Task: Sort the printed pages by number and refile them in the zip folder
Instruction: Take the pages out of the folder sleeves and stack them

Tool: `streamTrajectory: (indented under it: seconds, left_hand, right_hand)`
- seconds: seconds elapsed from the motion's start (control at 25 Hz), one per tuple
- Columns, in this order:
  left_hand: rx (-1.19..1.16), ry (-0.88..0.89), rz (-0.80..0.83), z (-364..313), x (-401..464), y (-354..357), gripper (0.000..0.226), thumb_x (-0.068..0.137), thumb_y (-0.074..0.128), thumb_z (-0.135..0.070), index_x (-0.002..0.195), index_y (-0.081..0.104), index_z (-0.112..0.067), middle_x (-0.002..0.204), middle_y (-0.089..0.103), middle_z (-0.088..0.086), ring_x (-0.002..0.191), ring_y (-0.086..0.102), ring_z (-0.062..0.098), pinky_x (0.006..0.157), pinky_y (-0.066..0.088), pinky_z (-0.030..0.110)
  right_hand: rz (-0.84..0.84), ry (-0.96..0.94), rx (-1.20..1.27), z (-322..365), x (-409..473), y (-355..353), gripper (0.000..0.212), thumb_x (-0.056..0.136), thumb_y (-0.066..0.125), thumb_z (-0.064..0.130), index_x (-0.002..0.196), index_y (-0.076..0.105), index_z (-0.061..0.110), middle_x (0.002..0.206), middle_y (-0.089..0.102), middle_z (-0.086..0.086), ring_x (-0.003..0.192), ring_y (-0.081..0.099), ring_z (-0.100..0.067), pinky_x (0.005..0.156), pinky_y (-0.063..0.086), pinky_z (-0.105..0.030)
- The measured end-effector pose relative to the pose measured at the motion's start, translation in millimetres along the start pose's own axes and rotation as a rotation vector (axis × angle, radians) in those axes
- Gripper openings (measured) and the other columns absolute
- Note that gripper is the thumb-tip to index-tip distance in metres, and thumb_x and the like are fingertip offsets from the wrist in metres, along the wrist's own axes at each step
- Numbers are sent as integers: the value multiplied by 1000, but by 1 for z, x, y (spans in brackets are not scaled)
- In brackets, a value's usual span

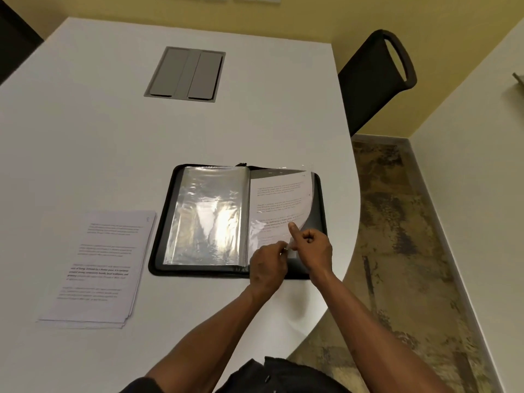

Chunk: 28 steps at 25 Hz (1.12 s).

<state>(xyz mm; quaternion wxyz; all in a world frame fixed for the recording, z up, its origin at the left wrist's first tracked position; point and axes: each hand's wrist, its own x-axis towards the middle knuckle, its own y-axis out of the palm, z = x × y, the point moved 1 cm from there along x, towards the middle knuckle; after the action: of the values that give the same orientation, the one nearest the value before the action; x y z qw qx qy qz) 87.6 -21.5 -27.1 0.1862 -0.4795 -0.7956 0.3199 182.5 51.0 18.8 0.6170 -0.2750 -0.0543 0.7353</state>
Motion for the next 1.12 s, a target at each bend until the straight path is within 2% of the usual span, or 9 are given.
streamTrajectory:
  seconds: [0.16, 0.24, 0.36, 0.48, 0.6, 0.72, 0.84, 0.96, 1.12]
  left_hand:
    - [82, 5, 26, 7, -10, -7, 18, 93, 65, -33, 91, 75, -19, 91, 75, -1, 79, 67, 15, 70, 46, 13]
    - [97, 56, 57, 10, -18, -6, 13, 90, 70, -29, 90, 75, -17, 95, 75, 2, 83, 69, 18, 76, 55, 22]
    - [169, 173, 46, 14, -32, -4, 10, 83, 79, -25, 86, 75, -16, 92, 75, 1, 79, 71, 19, 75, 61, 29]
    - [211, 373, 44, 16, -55, -1, 17, 78, 82, -28, 88, 73, -19, 92, 73, -1, 79, 67, 16, 76, 60, 32]
    - [163, 421, 101, 19, -78, -6, 30, 86, 70, -49, 104, 70, -25, 110, 67, -5, 100, 60, 14, 92, 53, 31]
    - [-73, 64, 80, 33, -98, -31, 49, 86, 57, -67, 118, 64, -30, 127, 57, -10, 117, 49, 6, 100, 42, 23]
    - [-183, -343, 91, 53, -104, -59, 48, 89, 65, -51, 129, 57, -26, 135, 54, -3, 124, 51, 16, 102, 44, 30]
    - [-352, -764, 375, 64, -99, -84, 60, 90, 70, -39, 143, 44, -26, 143, 50, 4, 122, 54, 22, 100, 47, 38]
    - [-854, -934, 556, 69, -107, -118, 55, 90, 71, -12, 140, 49, -15, 120, 69, 7, 100, 70, 25, 79, 60, 37]
  right_hand:
    - [-74, 96, -29, -11, -5, -2, 46, 78, 71, 65, 96, 59, 25, 87, 67, 7, 84, 66, -16, 77, 58, -32]
    - [-51, 135, -44, -17, -9, -3, 57, 76, 73, 66, 114, 55, 27, 89, 65, 8, 88, 66, -16, 81, 59, -35]
    - [-16, 134, -11, -18, -18, -4, 65, 80, 76, 57, 130, 48, 26, 98, 67, 5, 89, 68, -16, 73, 60, -28]
    - [22, 150, -21, -23, -26, -10, 48, 87, 76, 32, 127, 50, 29, 112, 65, 1, 100, 65, -22, 77, 62, -34]
    - [61, 192, -63, -34, -35, -22, 28, 92, 69, 14, 115, 59, 28, 118, 68, -2, 98, 64, -19, 72, 58, -28]
    - [55, 250, 28, -49, -58, -32, 32, 92, 68, 8, 121, 63, 22, 120, 69, -3, 98, 66, -18, 79, 60, -35]
    - [83, 353, 216, -63, -88, -33, 33, 90, 70, 1, 111, 62, 26, 118, 70, -6, 100, 70, -23, 87, 60, -45]
    - [69, 464, 411, -57, -117, -32, 35, 90, 68, -2, 120, 61, 16, 116, 71, -7, 99, 71, -26, 76, 62, -39]
    - [56, 502, 546, -45, -162, -25, 45, 88, 69, -3, 129, 58, 12, 118, 72, -8, 100, 72, -28, 73, 62, -39]
